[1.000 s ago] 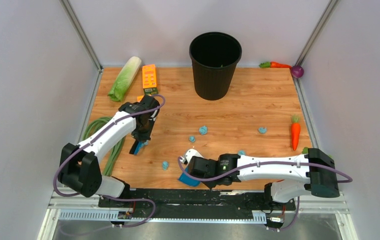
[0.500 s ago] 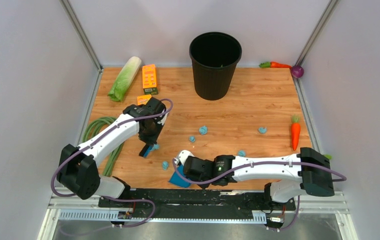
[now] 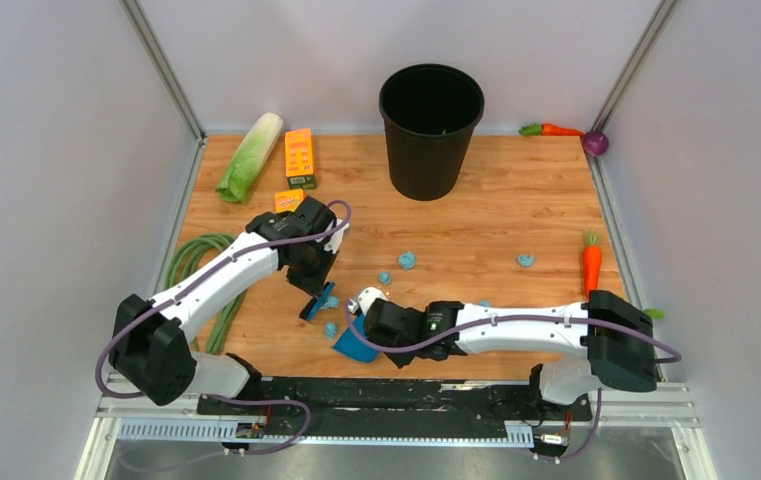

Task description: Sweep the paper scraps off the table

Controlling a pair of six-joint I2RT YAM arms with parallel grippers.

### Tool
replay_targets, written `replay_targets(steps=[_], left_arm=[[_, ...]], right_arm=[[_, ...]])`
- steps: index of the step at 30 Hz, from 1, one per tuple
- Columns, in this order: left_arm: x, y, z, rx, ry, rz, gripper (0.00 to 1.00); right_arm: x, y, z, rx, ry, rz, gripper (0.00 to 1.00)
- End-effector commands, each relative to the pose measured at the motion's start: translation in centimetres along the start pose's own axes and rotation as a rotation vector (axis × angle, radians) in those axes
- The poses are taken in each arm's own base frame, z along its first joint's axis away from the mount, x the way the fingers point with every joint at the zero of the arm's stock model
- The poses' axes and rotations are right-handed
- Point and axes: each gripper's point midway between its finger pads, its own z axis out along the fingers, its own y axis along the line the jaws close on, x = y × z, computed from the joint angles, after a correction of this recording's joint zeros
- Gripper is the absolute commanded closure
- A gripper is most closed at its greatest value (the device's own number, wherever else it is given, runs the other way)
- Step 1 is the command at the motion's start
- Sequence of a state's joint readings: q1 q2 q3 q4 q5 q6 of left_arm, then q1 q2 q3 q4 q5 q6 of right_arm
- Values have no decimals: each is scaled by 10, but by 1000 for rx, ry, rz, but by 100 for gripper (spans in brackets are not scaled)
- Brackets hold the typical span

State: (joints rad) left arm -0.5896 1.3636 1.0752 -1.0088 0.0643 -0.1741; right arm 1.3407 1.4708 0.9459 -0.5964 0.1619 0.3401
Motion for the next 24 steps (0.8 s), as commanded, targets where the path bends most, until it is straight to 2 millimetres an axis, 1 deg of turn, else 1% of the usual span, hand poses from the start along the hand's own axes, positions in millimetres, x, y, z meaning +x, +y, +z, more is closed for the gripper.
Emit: replay_targets(steps=[1,10,16,24], left_arm=[[8,-31,1,158,12,-6,100],[16,-32,-2,160,17,-27,100],[21,-39,-6,201,12,-47,100],[27,-41,-7,213,18,-63,100]], right_arm=[[-9,7,5,-29,-30,37,100],[-13,16,10,-68,-23,20,100],[-16,12,15,-41,-25,23,100],[-18,9,23,-26,-13,43,100]])
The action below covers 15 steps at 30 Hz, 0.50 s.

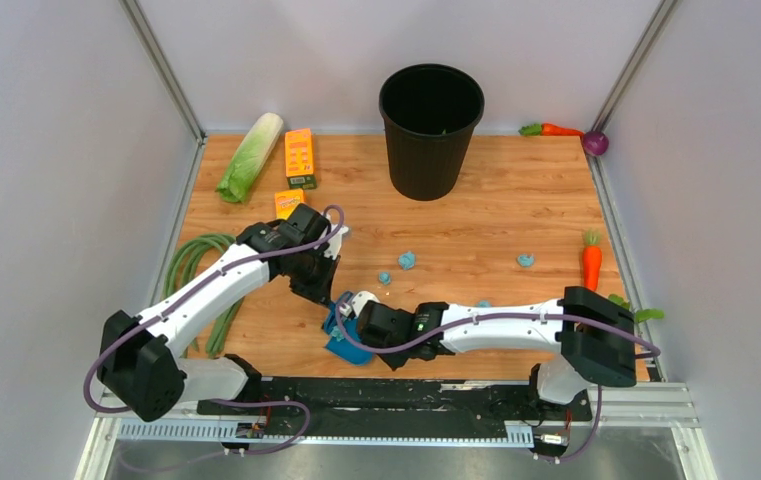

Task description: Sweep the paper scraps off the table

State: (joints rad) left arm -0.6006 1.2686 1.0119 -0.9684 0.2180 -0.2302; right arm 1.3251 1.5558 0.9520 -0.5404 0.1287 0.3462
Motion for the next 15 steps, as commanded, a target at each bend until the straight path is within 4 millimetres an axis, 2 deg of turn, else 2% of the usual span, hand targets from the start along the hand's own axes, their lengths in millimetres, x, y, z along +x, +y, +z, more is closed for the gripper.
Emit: replay_targets(steps=[1,10,15], left_arm=[[19,-9,2,46,61,-34,100],[18,-15,-7,62,48,-57,100],[16,-24,-15,101,27,-80,100]], right_arm=[[-19,5,1,-11,-45,27,100],[-22,1,3,10,-53,39,100],[-26,-1,1,20,-87,59,100]])
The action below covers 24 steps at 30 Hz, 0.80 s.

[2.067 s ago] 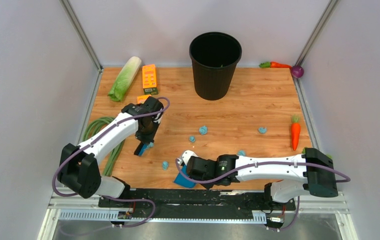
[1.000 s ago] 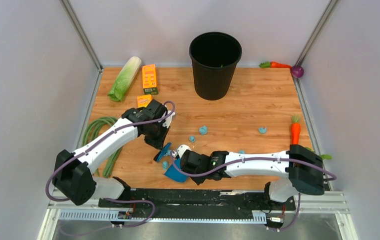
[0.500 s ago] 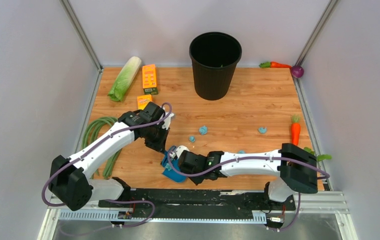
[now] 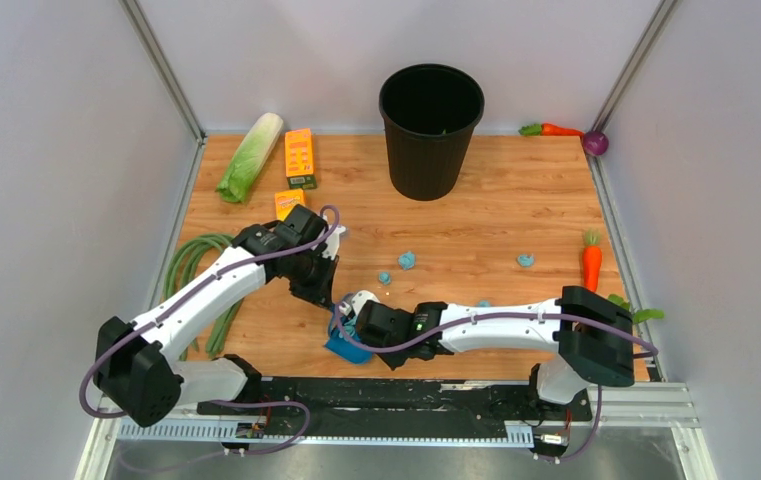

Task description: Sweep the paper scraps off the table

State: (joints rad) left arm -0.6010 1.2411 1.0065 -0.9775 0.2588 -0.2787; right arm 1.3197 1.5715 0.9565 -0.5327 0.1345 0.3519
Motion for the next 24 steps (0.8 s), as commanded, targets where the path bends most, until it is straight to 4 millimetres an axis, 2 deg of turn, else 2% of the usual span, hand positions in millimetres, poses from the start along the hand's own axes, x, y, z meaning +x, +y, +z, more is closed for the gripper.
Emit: replay_targets(steps=[1,14,24], left_arm=[[13,-15,-10,62,32,-37,100],[5,-28,-34,88,-8,-65,100],[-13,-28,-63,30,-73,-73,100]], right_arm=[[-24,0,-4,11,-95,51,100],[-28,-6,-8,23,-174,92,100],[-50,-7,-31,14,-273,103,100]])
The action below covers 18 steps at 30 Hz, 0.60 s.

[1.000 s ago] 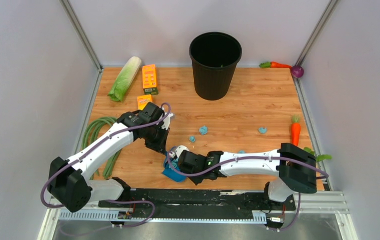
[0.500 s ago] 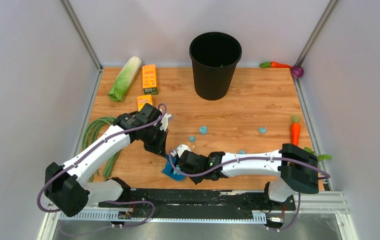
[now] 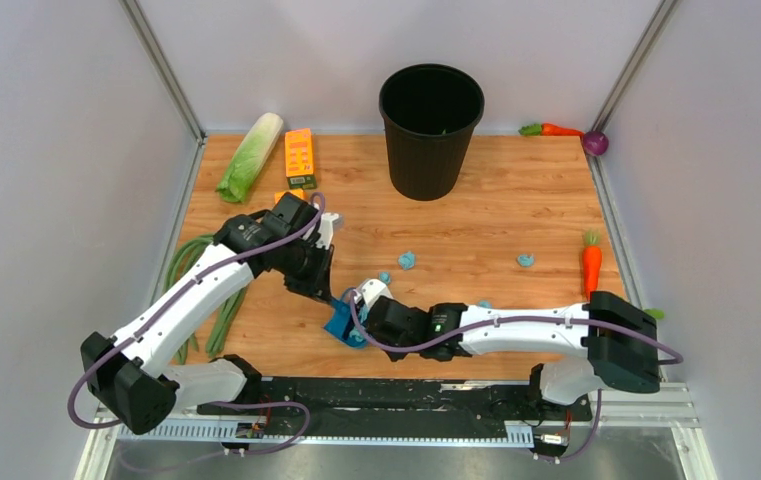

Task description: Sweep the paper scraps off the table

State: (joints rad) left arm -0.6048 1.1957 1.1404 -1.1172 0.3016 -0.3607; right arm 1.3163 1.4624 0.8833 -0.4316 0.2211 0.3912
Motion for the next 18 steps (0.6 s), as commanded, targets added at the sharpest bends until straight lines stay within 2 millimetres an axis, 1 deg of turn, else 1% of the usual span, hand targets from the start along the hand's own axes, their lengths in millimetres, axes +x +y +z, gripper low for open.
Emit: replay_targets(steps=[1,5,8,11,12,14,15,16,18], left_arm=[[-13,-6,-28,-31,-67,-2,100],[-24,-3,-47,-90,-109,-1,100],[-29,-3,-57,-112,-122,4,100],[-34,-5,-72,-128,-149,9,100],[-36,-3,-76,-146,-161,2,100],[-44,-3,-89,-170,-211,-10,100],[-46,-3,-93,-176,-227,-15,100],[-51,0,-99,-200,-262,-32,100],[-58,-3,-108,-195,-321,-50,100]], right_arm=[[-34,3,-14,-11,-122,43,100],[-47,3,-22,-6,-161,46,100],[-51,2,-26,0,-174,44,100],[-56,-2,-30,16,-190,48,100],[-58,-3,-32,22,-195,50,100],[-63,-4,-36,31,-212,55,100],[-67,-4,-40,34,-222,59,100],[-70,-9,-41,56,-230,71,100],[-76,-11,-45,75,-242,78,100]])
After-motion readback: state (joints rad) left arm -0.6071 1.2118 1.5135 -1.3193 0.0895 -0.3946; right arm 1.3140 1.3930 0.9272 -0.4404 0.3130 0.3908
